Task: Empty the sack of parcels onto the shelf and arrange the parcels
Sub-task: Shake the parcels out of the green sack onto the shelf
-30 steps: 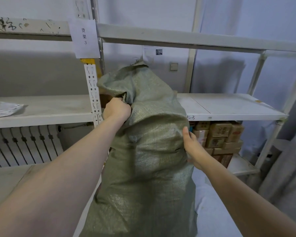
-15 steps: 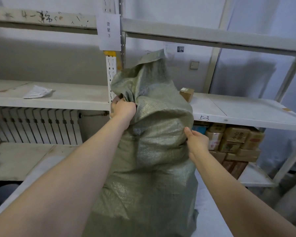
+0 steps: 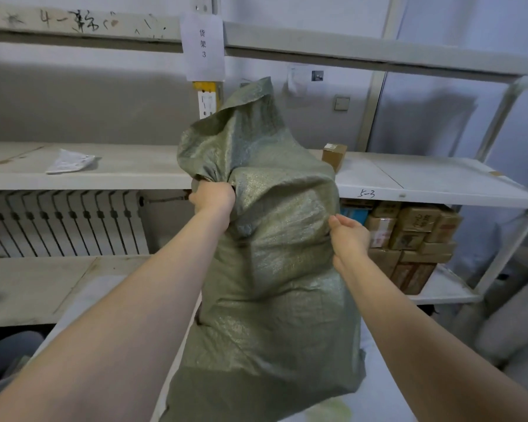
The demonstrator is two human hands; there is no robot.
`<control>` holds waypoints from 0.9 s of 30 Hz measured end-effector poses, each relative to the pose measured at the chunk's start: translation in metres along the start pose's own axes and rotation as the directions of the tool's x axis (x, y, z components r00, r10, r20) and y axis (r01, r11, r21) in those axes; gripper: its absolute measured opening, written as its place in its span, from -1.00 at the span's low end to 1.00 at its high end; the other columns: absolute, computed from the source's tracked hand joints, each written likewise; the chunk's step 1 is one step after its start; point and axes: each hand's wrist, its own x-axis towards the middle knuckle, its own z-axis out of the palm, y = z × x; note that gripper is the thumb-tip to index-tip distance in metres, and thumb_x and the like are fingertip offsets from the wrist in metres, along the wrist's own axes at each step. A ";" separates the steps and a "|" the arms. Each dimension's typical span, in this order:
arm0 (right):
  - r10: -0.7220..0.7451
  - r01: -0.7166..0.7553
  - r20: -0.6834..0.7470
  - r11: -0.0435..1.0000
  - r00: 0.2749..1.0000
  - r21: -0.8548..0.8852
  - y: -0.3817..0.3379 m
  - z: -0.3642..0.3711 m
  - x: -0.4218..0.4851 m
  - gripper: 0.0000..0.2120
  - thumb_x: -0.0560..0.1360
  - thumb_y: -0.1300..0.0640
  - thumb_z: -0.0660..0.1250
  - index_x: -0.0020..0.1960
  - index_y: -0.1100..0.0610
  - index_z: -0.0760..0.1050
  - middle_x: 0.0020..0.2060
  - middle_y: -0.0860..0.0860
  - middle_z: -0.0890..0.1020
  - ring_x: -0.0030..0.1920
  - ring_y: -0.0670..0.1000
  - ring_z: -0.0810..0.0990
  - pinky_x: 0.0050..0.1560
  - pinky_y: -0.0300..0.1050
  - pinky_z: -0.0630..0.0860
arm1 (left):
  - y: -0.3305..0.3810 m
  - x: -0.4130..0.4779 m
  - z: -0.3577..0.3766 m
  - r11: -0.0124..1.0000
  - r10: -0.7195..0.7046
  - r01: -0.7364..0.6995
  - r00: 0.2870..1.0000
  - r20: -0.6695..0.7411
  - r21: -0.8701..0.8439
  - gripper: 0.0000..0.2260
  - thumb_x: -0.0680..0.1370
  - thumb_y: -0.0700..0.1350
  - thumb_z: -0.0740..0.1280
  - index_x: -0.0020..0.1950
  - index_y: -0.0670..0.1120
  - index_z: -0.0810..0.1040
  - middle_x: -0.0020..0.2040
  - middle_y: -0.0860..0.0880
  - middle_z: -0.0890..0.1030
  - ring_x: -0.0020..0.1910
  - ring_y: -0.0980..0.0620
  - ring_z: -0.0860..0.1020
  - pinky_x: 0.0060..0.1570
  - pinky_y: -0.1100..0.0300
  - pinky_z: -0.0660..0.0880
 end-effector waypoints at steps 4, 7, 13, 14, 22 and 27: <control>-0.001 -0.001 -0.014 0.990 1.000 -0.143 0.016 0.009 -0.009 -0.76 0.61 0.03 0.25 0.25 0.00 0.55 0.12 -0.02 0.60 0.12 0.04 0.53 0.24 0.01 0.48 | -0.014 0.010 -0.018 0.994 -0.031 0.027 0.999 -0.036 -0.104 -0.58 0.57 -0.19 0.14 0.44 -0.09 0.36 0.29 -0.12 0.48 0.13 -0.17 0.51 0.08 0.07 0.49; -0.022 0.027 0.024 0.965 0.999 -0.261 0.028 0.016 -0.010 -0.61 0.59 0.04 0.28 0.41 -0.01 0.42 0.30 0.02 0.50 0.25 0.09 0.47 0.29 0.02 0.43 | -0.018 0.015 -0.031 0.996 -0.029 0.029 1.000 -0.007 -0.086 -0.63 0.60 -0.21 0.13 0.41 -0.18 0.38 0.30 -0.16 0.49 0.20 -0.18 0.51 0.06 0.07 0.48; -0.119 0.173 0.136 0.836 0.984 -0.521 0.034 0.032 -0.007 -0.46 0.53 -0.09 0.31 0.48 -0.09 0.30 0.38 0.00 0.44 0.37 0.14 0.41 0.35 0.24 0.40 | -0.023 0.021 -0.051 0.993 -0.044 0.039 0.998 -0.039 -0.110 -0.67 0.60 -0.22 0.15 0.36 -0.23 0.40 0.26 -0.18 0.51 0.19 -0.19 0.51 0.16 0.01 0.49; -0.137 0.200 0.155 0.815 0.978 -0.544 0.032 0.034 -0.008 -0.45 0.53 -0.10 0.32 0.48 -0.10 0.30 0.37 0.02 0.45 0.36 0.14 0.42 0.34 0.24 0.40 | -0.024 0.022 -0.053 0.990 -0.065 0.059 0.997 -0.045 -0.125 -0.68 0.61 -0.22 0.14 0.36 -0.21 0.40 0.22 -0.13 0.51 0.14 -0.15 0.51 0.12 0.04 0.48; -0.237 0.290 0.168 0.727 0.957 -0.623 0.018 0.035 -0.012 -0.73 0.53 0.00 0.37 0.21 0.02 0.61 0.18 0.10 0.59 0.29 0.11 0.47 0.33 0.02 0.41 | -0.033 0.019 -0.063 0.980 -0.117 0.108 0.992 -0.043 -0.166 -0.66 0.62 -0.20 0.11 0.38 -0.18 0.39 0.25 -0.12 0.49 0.14 -0.14 0.49 0.06 0.08 0.45; -0.243 0.296 0.170 0.804 0.955 -0.515 0.021 0.038 -0.023 -0.89 0.60 0.09 0.29 0.01 0.06 0.58 -0.04 0.00 0.61 0.04 0.04 0.54 0.04 -0.09 0.41 | -0.037 0.016 -0.068 0.951 -0.199 0.183 0.979 -0.039 -0.251 -0.61 0.58 -0.12 0.14 0.39 -0.15 0.38 0.33 -0.09 0.41 0.18 -0.15 0.46 0.20 -0.01 0.46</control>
